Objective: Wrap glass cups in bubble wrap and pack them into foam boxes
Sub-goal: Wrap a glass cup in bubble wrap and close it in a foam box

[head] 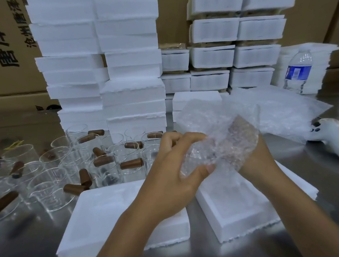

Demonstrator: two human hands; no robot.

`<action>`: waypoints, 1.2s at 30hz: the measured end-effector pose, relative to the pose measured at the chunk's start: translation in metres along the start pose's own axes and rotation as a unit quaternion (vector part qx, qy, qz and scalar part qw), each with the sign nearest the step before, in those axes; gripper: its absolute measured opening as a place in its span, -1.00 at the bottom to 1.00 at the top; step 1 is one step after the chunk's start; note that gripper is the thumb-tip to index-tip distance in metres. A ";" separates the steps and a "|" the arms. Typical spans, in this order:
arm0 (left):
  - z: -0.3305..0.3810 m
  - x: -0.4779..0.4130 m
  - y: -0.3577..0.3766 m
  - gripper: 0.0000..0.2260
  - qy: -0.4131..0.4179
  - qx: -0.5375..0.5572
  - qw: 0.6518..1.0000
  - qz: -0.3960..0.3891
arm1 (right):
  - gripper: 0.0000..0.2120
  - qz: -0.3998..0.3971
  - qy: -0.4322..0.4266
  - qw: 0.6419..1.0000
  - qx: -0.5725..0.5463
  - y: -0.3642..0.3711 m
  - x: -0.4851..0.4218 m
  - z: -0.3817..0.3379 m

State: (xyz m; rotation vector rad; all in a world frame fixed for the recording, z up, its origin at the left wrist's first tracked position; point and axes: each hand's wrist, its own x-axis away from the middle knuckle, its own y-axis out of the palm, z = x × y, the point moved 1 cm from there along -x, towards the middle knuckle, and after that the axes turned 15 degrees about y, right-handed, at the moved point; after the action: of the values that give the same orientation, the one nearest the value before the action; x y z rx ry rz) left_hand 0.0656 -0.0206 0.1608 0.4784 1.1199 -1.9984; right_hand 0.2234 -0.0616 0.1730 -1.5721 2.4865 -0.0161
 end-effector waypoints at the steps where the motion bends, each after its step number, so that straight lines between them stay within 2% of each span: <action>1: 0.000 0.000 -0.001 -0.71 -0.005 -0.004 1.000 0.016 | -0.60 0.004 -0.010 1.000 -0.027 -0.001 -0.001 -0.002; 3: -0.001 -0.002 -0.003 -0.71 -0.015 -0.011 0.998 0.057 | -0.78 0.013 -0.040 0.994 -0.099 0.002 0.001 -0.012; 5: 0.000 -0.003 -0.005 -0.71 -0.022 -0.014 0.996 0.086 | -0.81 -0.013 -0.081 0.990 -0.115 0.004 0.001 -0.016; 7: 0.001 -0.003 -0.005 -0.72 -0.023 -0.013 0.995 0.099 | -0.78 -0.032 -0.150 0.987 -0.041 0.006 0.004 -0.014; 9: -0.002 -0.003 -0.004 -0.76 -0.017 -0.016 0.995 0.096 | -0.78 -0.023 -0.185 0.982 0.032 0.009 0.005 -0.009; 14: -0.006 -0.001 -0.001 -0.76 0.013 -0.045 0.997 0.055 | -0.91 0.031 -0.124 0.992 0.014 0.008 0.000 -0.005; 16: -0.005 0.000 -0.001 -0.70 0.033 -0.062 0.997 0.037 | -0.80 0.021 -0.067 0.998 -0.005 0.006 -0.003 -0.004; 19: -0.005 0.001 -0.001 -0.52 0.045 -0.030 0.998 0.031 | -0.57 -0.016 0.018 1.000 -0.007 0.002 -0.004 -0.002; 21: -0.005 0.000 -0.001 -0.41 0.038 0.006 0.999 0.028 | -0.58 -0.061 0.053 0.997 0.009 -0.001 -0.004 -0.002; 24: -0.007 0.000 0.000 -0.25 0.032 0.027 0.999 0.030 | -0.75 -0.066 0.029 0.997 0.003 0.000 -0.002 -0.005; 27: -0.009 0.000 0.000 -0.17 0.025 0.026 0.999 0.039 | -0.77 -0.014 -0.069 0.997 0.024 0.002 -0.001 -0.008; 29: -0.009 -0.001 0.000 -0.22 0.031 0.020 0.998 0.041 | -0.81 -0.022 -0.110 0.993 0.047 0.005 0.002 -0.008; 31: -0.008 -0.002 0.000 -0.34 0.037 0.021 0.998 0.057 | -0.94 -0.052 -0.121 0.990 0.041 0.009 0.007 -0.008; 32: -0.008 -0.002 -0.001 -0.39 0.032 0.020 0.997 0.070 | -0.93 -0.060 -0.122 0.990 0.042 0.010 0.009 -0.008; 34: -0.009 -0.003 -0.002 -0.47 0.013 0.006 0.996 0.090 | -0.76 -0.068 -0.117 0.990 0.049 0.012 0.010 -0.008; 36: -0.010 -0.003 -0.002 -0.51 0.001 -0.010 0.996 0.093 | -0.73 -0.053 -0.105 0.992 0.048 0.013 0.009 -0.008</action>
State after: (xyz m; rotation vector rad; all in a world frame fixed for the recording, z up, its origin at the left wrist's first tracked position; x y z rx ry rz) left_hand 0.0658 -0.0099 0.1580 0.5527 1.0557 -1.8238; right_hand 0.2069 -0.0654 0.1782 -1.5767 2.2082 0.0140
